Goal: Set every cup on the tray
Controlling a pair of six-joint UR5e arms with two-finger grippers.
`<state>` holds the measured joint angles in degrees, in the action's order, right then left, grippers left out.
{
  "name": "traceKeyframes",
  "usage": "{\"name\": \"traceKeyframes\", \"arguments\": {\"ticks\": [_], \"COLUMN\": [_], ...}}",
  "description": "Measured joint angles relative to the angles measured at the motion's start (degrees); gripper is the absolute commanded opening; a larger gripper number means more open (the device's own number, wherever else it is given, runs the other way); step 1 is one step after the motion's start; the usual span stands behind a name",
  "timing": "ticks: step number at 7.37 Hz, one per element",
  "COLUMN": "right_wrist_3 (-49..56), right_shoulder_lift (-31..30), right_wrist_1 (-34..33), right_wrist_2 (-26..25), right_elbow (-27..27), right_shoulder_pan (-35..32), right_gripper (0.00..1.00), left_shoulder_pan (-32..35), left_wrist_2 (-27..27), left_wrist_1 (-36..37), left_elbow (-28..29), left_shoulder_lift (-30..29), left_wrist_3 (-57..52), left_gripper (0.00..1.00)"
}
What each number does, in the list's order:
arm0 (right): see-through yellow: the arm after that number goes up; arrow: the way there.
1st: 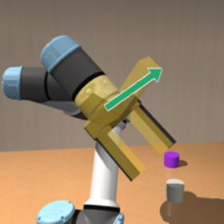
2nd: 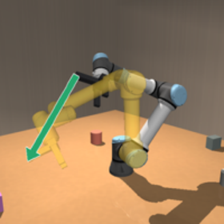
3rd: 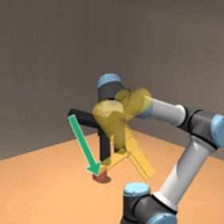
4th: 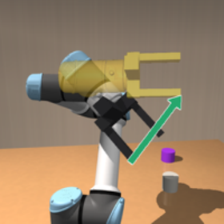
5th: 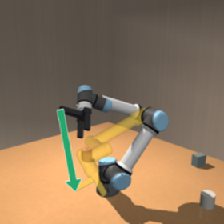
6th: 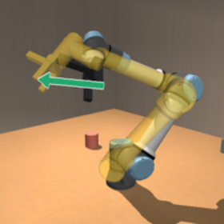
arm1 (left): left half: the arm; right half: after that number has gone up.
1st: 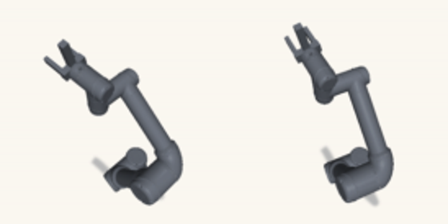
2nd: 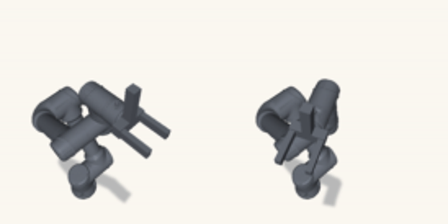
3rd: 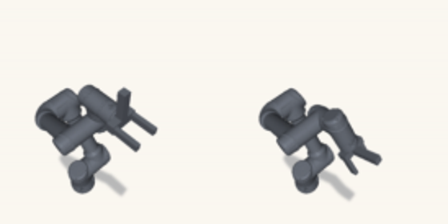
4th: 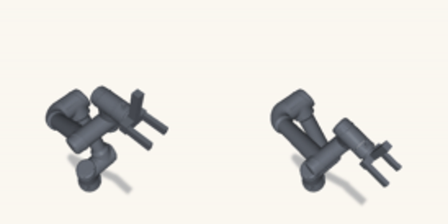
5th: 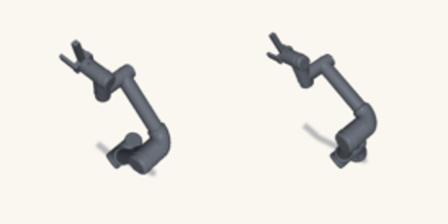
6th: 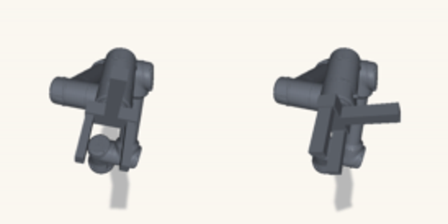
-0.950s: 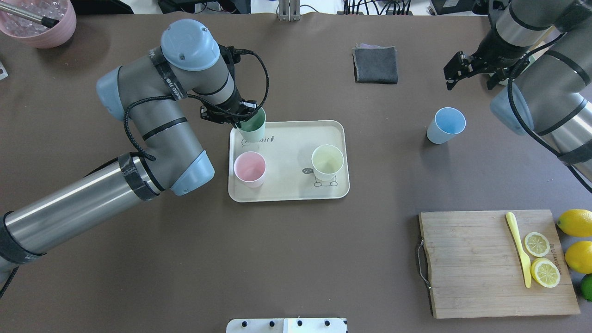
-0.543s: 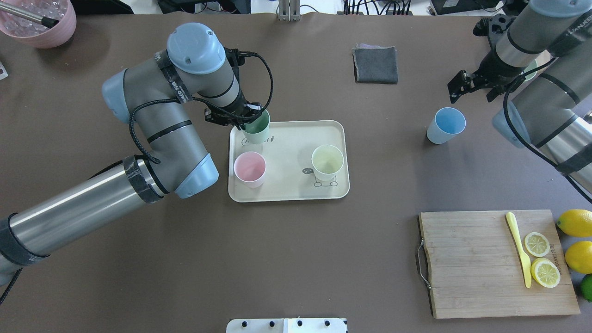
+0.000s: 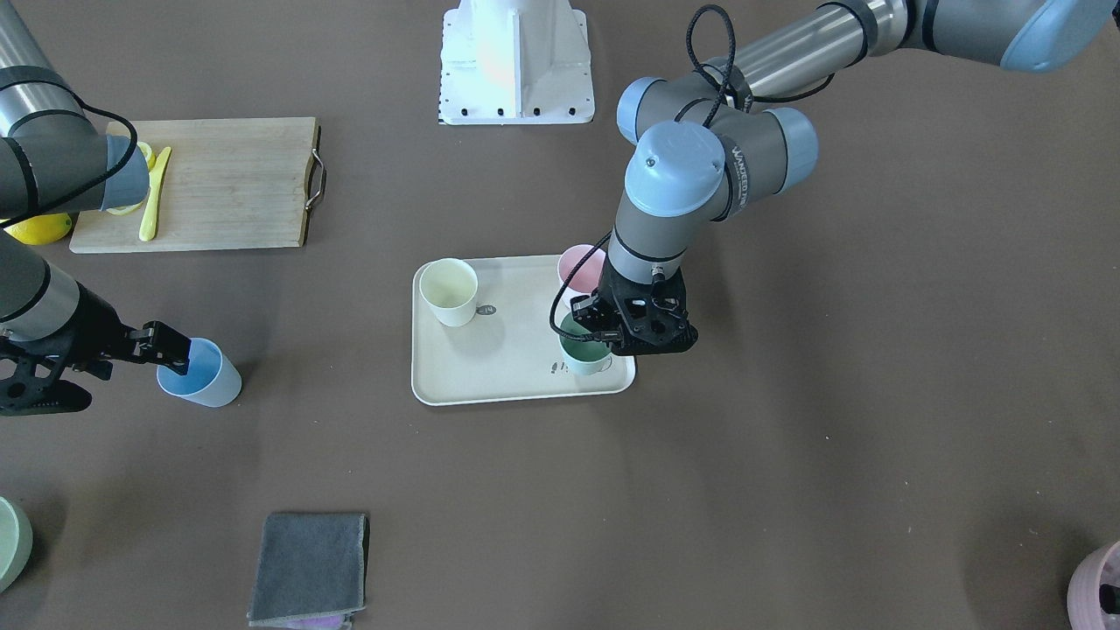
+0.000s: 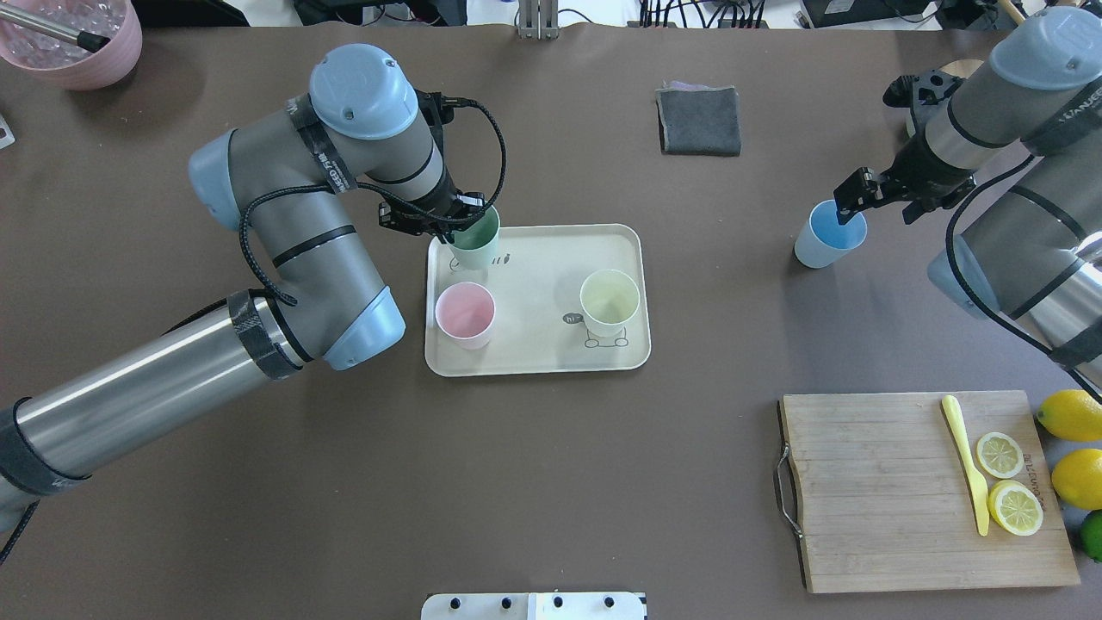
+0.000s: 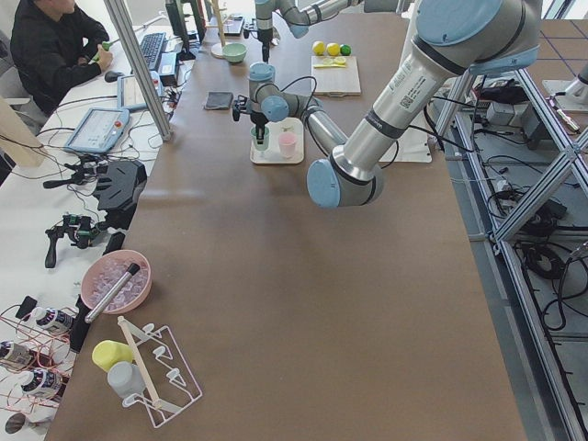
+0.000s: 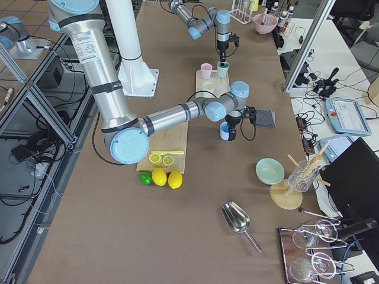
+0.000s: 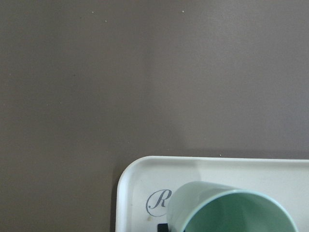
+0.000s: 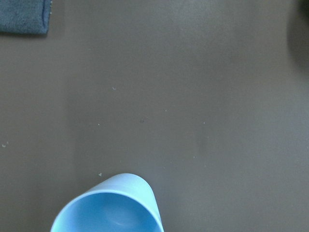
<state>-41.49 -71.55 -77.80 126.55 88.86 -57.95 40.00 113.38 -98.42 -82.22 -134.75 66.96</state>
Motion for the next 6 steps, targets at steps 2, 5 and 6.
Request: {"name": "traceKeyframes", "arguments": {"ticks": [2, 5, 6], "right_wrist_3": [-1.7, -2.0, -2.1], "right_shoulder_lift": [-0.2, -0.1, -0.2], "right_wrist_1": [0.2, 0.2, 0.2], "right_wrist_2": [-0.1, -0.3, -0.4], "right_elbow": [0.3, 0.2, 0.0], "right_shoulder_pan": [1.0, 1.4, 1.6], "right_gripper": [1.0, 1.0, 1.0], "left_shoulder_pan": [-0.4, -1.3, -1.6], "left_wrist_2": [0.0, 0.0, 0.0], "left_wrist_1": [-0.2, -0.4, -0.9], "left_elbow": [0.6, 0.5, 0.4], "left_shoulder_lift": [0.3, 0.3, 0.4], "left_wrist_3": [0.0, 0.3, 0.3], "left_gripper": [0.0, 0.68, 0.8]}}
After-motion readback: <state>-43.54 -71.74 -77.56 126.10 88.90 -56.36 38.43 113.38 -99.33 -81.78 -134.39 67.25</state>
